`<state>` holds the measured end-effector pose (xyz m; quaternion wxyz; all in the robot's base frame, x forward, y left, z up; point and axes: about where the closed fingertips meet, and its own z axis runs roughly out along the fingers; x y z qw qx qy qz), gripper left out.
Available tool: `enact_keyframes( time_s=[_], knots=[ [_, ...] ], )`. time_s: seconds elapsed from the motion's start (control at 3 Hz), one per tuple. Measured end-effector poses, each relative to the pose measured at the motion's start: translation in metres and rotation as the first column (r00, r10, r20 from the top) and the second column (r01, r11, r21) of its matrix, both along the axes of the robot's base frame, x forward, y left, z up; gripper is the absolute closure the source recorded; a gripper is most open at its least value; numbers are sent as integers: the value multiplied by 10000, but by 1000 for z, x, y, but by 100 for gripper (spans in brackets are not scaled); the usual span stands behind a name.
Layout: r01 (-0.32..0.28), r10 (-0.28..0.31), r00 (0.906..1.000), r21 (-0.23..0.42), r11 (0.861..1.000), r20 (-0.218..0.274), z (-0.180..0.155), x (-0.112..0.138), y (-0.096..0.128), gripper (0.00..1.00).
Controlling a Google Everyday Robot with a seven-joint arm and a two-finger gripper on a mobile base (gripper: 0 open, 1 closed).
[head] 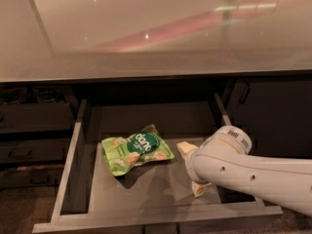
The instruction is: Open top drawer
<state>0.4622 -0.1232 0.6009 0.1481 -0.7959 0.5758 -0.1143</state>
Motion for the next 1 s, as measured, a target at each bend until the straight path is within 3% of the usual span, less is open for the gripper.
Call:
enact_keyframes(
  time_s=[0.33,0.67,1.0],
  knots=[
    [0,0,10000,1,10000,3,2,0,0,0],
    [-28,18,9974,136,9999,722,44,-9,3,0],
    [28,-67,9830,215,9998,1836,108,-27,4,0]
  ],
)
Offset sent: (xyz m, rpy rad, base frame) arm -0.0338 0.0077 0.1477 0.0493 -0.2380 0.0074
